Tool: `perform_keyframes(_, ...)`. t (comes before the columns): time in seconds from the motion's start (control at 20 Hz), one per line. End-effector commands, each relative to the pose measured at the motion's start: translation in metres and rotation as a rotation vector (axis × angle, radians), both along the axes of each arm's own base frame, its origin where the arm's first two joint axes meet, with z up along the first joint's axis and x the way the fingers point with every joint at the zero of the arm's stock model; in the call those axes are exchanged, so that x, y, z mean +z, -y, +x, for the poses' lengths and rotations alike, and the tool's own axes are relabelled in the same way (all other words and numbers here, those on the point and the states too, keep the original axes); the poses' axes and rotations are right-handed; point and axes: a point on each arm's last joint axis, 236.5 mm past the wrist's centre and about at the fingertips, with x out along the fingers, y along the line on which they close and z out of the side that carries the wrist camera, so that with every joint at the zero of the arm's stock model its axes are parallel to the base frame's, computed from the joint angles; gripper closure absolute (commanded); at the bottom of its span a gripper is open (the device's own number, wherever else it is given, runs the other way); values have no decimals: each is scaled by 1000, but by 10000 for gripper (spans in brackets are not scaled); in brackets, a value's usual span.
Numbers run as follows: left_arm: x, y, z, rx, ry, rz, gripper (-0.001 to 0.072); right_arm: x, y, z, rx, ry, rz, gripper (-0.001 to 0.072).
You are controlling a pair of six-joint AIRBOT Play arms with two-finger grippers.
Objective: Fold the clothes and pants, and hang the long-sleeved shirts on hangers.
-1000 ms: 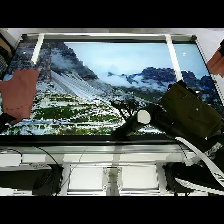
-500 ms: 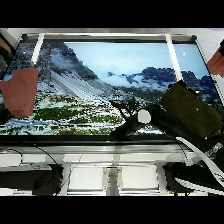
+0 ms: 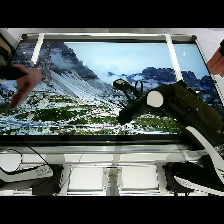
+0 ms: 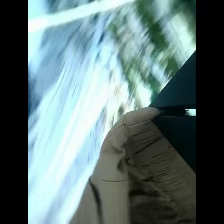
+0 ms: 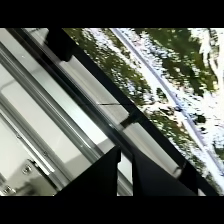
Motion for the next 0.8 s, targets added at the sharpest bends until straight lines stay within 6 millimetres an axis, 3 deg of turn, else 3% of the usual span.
perform_keyframes(0.0, 7, 125, -69, -470, -169, 47, 686, 5, 30, 8, 108, 29, -57, 609)
perform_keyframes(0.15, -27, 187, -90, -668, -238, 227, 686, 3, 52, 12, 93, -2, -83, 609)
perform_keyframes(0.3, -65, 257, -124, -904, -303, 344, 686, 0, 74, 14, 53, -45, -107, 609)
perform_keyframes(0.4, -95, 289, -146, -1044, -337, 459, 686, -2, 93, 14, 21, -80, -138, 608)
perform_keyframes(0.5, -119, 306, -163, -1162, -340, 584, 687, -4, 117, 13, -11, -128, -161, 608)
perform_keyframes(0.55, -124, 313, -170, -1212, -334, 611, 687, -4, 129, 13, -32, -147, -166, 605)
perform_keyframes(0.65, -123, 334, -196, -1299, -336, 547, 686, -2, 151, 21, -99, -153, -161, 510)
perform_keyframes(0.75, -98, 366, -236, -1398, -334, 318, 687, -1, 174, 36, -167, -123, -148, 512)
